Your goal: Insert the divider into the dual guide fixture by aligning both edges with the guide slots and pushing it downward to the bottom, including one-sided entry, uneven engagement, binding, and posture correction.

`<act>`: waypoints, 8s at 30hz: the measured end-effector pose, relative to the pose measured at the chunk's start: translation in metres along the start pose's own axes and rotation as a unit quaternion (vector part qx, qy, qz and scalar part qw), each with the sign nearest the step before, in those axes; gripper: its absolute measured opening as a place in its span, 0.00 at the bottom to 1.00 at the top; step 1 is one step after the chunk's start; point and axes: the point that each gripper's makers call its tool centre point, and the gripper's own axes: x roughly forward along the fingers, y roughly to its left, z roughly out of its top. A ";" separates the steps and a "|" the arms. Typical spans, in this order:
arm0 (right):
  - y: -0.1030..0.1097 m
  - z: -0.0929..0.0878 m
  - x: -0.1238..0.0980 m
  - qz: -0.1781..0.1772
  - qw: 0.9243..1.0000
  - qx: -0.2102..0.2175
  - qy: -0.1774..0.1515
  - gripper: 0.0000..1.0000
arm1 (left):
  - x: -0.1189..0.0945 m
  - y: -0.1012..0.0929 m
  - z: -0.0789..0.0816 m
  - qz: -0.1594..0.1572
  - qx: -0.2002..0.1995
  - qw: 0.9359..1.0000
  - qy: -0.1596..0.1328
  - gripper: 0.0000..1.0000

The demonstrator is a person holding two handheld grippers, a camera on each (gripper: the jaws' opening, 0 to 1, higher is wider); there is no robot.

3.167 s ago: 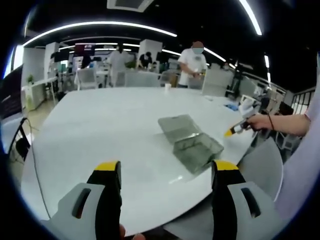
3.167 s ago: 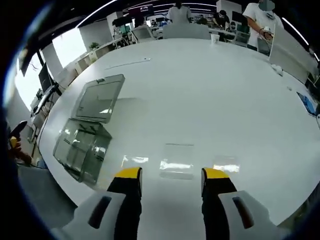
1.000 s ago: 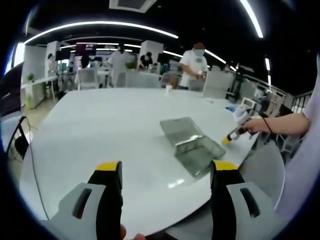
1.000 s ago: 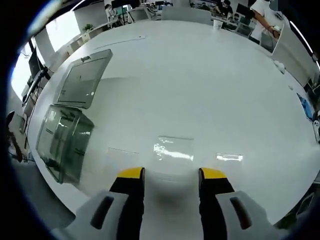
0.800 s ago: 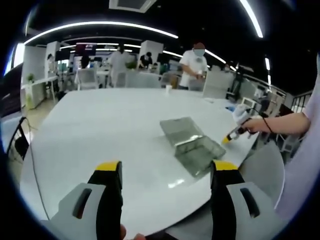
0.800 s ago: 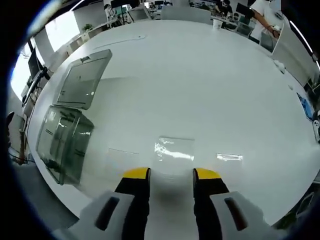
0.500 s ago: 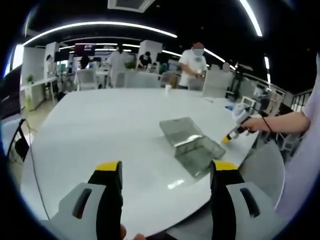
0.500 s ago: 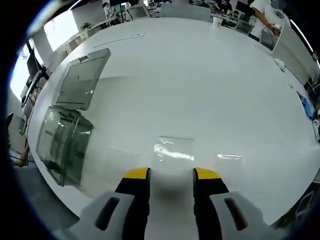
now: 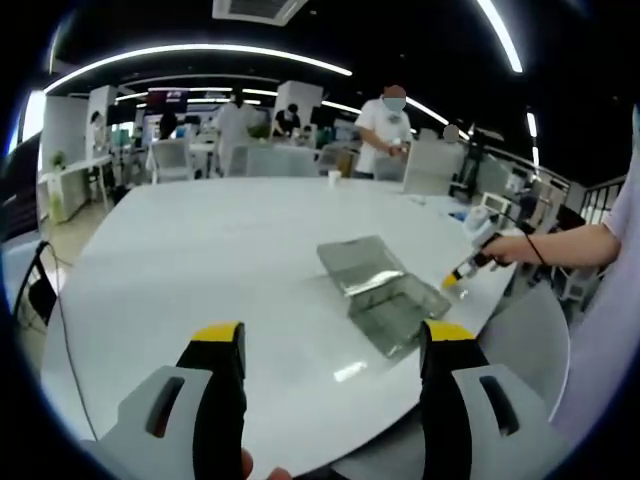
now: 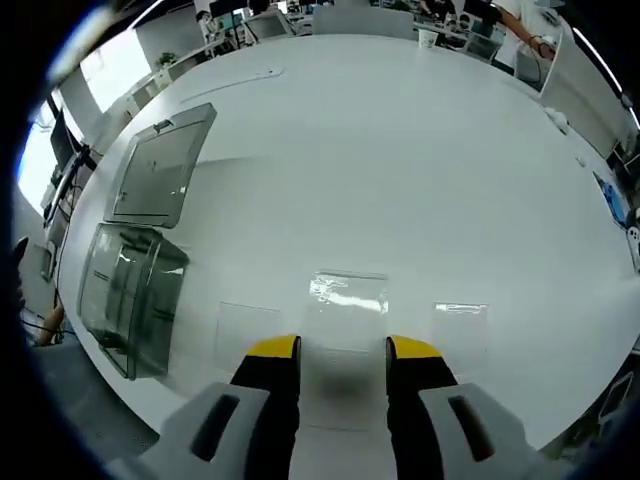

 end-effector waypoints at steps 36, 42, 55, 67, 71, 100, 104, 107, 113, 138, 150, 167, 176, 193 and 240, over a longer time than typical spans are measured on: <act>-0.001 0.032 -0.045 0.012 0.997 -0.041 -0.066 0.28 | 0.009 -0.011 0.000 -0.016 0.002 1.000 0.000 0.69; 0.008 0.045 -0.064 0.021 0.993 -0.055 -0.097 0.28 | 0.011 -0.012 -0.001 -0.017 -0.004 1.000 -0.003 0.69; 0.054 0.071 -0.116 0.055 0.974 -0.117 -0.186 0.28 | 0.020 -0.022 0.010 -0.041 -0.020 0.999 -0.022 0.67; 0.106 0.084 -0.165 0.084 0.943 -0.190 -0.259 0.28 | 0.044 -0.050 0.031 -0.097 -0.025 0.994 -0.046 0.67; 0.121 0.088 -0.175 0.089 0.929 -0.224 -0.279 0.28 | 0.053 -0.070 0.038 -0.120 -0.019 0.991 -0.049 0.66; 0.211 0.073 -0.201 0.116 0.845 -0.404 -0.331 0.28 | 0.101 -0.164 0.089 -0.294 -0.027 0.954 -0.051 0.27; 0.217 0.072 -0.204 0.118 0.835 -0.415 -0.342 0.28 | 0.100 -0.168 0.087 -0.303 -0.022 0.952 -0.047 0.24; 0.219 0.073 -0.203 0.103 0.826 -0.433 -0.347 0.28 | 0.100 -0.168 0.089 -0.293 -0.019 0.954 -0.059 0.23; 0.220 0.078 -0.204 0.105 0.829 -0.420 -0.354 0.28 | 0.101 -0.178 0.089 -0.284 -0.022 0.955 -0.078 0.21; 0.228 0.087 -0.214 0.100 0.817 -0.425 -0.377 0.28 | 0.109 -0.164 0.099 -0.231 -0.058 0.966 -0.103 0.00; 0.226 0.087 -0.217 0.092 0.800 -0.449 -0.387 0.28 | 0.105 -0.159 0.104 -0.225 -0.070 0.965 -0.117 0.00; 0.195 0.079 -0.222 0.221 0.838 -0.351 -0.355 0.29 | 0.098 -0.154 0.100 -0.238 -0.025 0.964 -0.116 0.00; 0.203 0.066 -0.236 0.351 0.816 -0.334 -0.316 0.27 | 0.088 -0.159 0.104 -0.273 -0.013 0.955 -0.116 0.00; 0.226 0.071 -0.231 0.479 0.782 -0.311 -0.248 0.15 | 0.080 -0.184 0.103 -0.326 0.003 0.939 -0.105 0.00; 0.235 0.071 -0.239 0.492 0.823 -0.233 -0.164 0.00 | 0.068 -0.150 0.094 -0.313 -0.008 0.940 -0.138 0.20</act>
